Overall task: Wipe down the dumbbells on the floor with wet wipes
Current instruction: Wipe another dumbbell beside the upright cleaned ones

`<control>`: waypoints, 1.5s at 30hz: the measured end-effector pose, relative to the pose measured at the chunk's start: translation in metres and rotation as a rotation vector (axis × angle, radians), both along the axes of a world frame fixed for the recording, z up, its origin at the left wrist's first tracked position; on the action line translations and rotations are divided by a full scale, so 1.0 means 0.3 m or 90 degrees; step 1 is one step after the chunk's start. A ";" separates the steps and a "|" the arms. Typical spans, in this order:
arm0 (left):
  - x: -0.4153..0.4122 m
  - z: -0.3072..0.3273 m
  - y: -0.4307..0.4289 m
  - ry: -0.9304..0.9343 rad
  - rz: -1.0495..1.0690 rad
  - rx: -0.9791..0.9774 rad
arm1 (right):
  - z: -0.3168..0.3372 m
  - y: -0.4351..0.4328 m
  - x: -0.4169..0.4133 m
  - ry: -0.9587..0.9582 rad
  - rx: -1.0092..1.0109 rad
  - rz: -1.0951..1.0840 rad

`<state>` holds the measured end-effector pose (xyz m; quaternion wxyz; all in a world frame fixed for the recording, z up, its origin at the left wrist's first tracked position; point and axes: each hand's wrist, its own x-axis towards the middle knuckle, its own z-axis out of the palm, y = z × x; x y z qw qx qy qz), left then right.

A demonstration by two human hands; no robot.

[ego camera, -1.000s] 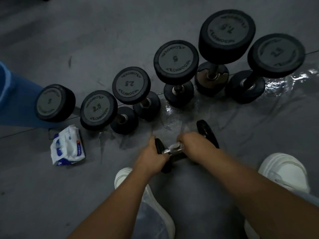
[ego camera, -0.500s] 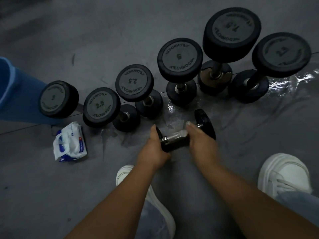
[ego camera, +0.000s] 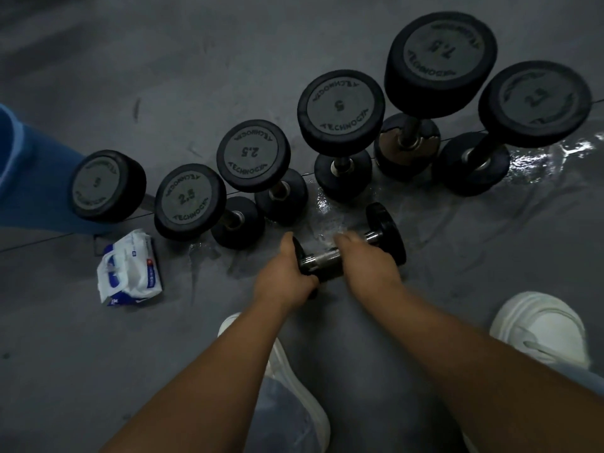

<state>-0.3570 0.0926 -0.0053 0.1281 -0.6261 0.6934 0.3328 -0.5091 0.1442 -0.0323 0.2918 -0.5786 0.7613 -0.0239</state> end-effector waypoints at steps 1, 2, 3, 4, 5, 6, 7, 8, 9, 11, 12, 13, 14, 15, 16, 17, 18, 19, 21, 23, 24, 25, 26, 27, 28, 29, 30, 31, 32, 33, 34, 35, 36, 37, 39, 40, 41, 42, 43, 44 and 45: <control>0.004 -0.004 -0.015 -0.004 -0.007 0.023 | -0.001 -0.008 -0.002 -0.001 0.009 -0.006; 0.009 -0.002 -0.028 -0.009 -0.017 0.053 | -0.004 -0.008 0.001 -0.015 0.025 0.003; 0.016 -0.002 -0.035 -0.011 -0.025 0.085 | -0.007 0.002 0.004 -0.032 0.044 0.019; 0.023 -0.003 -0.037 -0.011 -0.027 0.108 | -0.013 0.011 0.004 -0.047 0.058 0.037; 0.031 -0.002 -0.031 -0.003 -0.013 0.118 | -0.020 0.020 0.002 -0.061 0.056 0.039; 0.037 0.003 -0.017 0.012 0.021 0.113 | -0.024 0.029 0.003 -0.080 0.036 0.019; 0.040 0.004 0.000 0.027 0.057 0.079 | -0.022 0.039 0.007 -0.111 0.003 -0.025; 0.037 0.006 0.020 0.035 0.082 0.019 | -0.020 0.051 0.015 -0.149 -0.038 -0.088; 0.031 0.009 0.040 0.038 0.087 -0.050 | -0.023 0.066 0.023 -0.176 -0.079 -0.155; 0.017 0.007 0.069 0.060 0.041 -0.097 | -0.021 0.100 0.035 -0.159 -0.114 -0.222; 0.013 0.004 0.078 0.053 0.013 -0.073 | -0.017 0.115 0.044 -0.131 -0.092 -0.208; 0.012 0.001 0.082 0.034 -0.011 -0.047 | -0.017 0.122 0.060 -0.109 -0.071 -0.165; 0.012 0.000 0.084 0.011 -0.036 -0.038 | -0.012 0.126 0.082 -0.109 -0.058 -0.086; 0.016 -0.003 0.087 -0.006 -0.048 -0.038 | -0.004 0.125 0.102 -0.117 -0.048 0.013; 0.017 -0.003 0.091 -0.008 -0.052 -0.046 | 0.005 0.118 0.108 -0.127 -0.035 0.094; 0.017 -0.002 0.096 -0.005 -0.052 -0.054 | 0.005 0.109 0.094 -0.131 -0.020 0.120; 0.014 -0.002 0.100 -0.007 -0.048 -0.054 | 0.002 0.102 0.071 -0.128 -0.016 0.072; 0.012 -0.003 0.101 -0.011 -0.042 -0.051 | -0.011 0.103 0.049 -0.117 -0.032 -0.024; 0.011 -0.008 0.089 -0.012 -0.033 -0.048 | -0.031 0.102 0.048 -0.094 -0.066 -0.112; 0.008 -0.007 0.073 0.001 -0.030 -0.038 | -0.012 0.093 0.095 -0.114 -0.041 0.019; 0.008 -0.007 0.064 0.009 -0.026 -0.032 | -0.012 0.082 0.109 -0.120 -0.023 0.071; 0.009 -0.007 0.057 0.009 -0.026 -0.026 | -0.008 0.066 0.109 -0.121 -0.011 0.070; 0.010 -0.007 0.051 0.000 -0.029 -0.024 | -0.010 0.055 0.096 -0.106 -0.012 0.034; 0.009 -0.006 0.046 -0.013 -0.036 -0.029 | -0.025 0.048 0.080 -0.070 -0.025 -0.004; 0.008 -0.006 0.039 -0.025 -0.043 -0.038 | -0.036 0.039 0.072 -0.027 -0.034 -0.026; 0.006 -0.003 0.029 -0.034 -0.050 -0.043 | -0.042 0.028 0.068 -0.002 -0.029 -0.022; 0.005 0.001 0.012 -0.042 -0.053 -0.038 | -0.039 0.010 0.063 -0.001 -0.022 -0.011; 0.005 0.007 -0.007 -0.048 -0.053 -0.019 | -0.030 -0.014 0.056 -0.018 -0.020 -0.009; 0.009 0.008 -0.029 -0.050 -0.050 0.012 | -0.020 -0.036 0.045 -0.035 -0.005 -0.008; 0.017 0.010 -0.047 -0.041 -0.039 0.056 | -0.011 -0.049 0.031 -0.048 0.026 0.006; 0.025 0.013 -0.053 -0.018 -0.015 0.109 | -0.004 -0.045 0.018 -0.060 0.061 0.034; 0.034 0.016 -0.048 0.009 0.012 0.149 | -0.001 -0.028 0.006 -0.078 0.079 0.055; 0.043 0.016 -0.034 0.027 0.028 0.160 | -0.003 -0.003 0.004 -0.106 0.075 0.057; 0.050 0.018 -0.011 0.032 0.028 0.141 | -0.008 0.028 0.015 -0.147 0.040 0.035; 0.056 0.018 0.036 0.027 0.020 0.022 | -0.026 0.074 0.035 -0.204 -0.063 -0.088; 0.056 0.018 0.053 0.032 0.020 -0.037 | -0.036 0.089 0.037 -0.205 -0.104 -0.167; 0.053 0.021 0.068 0.047 0.017 -0.066 | -0.038 0.101 0.039 -0.193 -0.132 -0.227; 0.049 0.020 0.081 0.057 0.006 -0.058 | -0.034 0.111 0.049 -0.176 -0.137 -0.251; 0.047 0.011 0.094 0.062 -0.007 -0.028 | -0.028 0.116 0.062 -0.177 -0.127 -0.253; 0.043 0.004 0.106 0.062 -0.016 -0.002 | -0.017 0.113 0.082 -0.183 -0.105 -0.216; 0.040 -0.001 0.111 0.056 -0.022 0.011 | -0.006 0.106 0.103 -0.173 -0.076 -0.123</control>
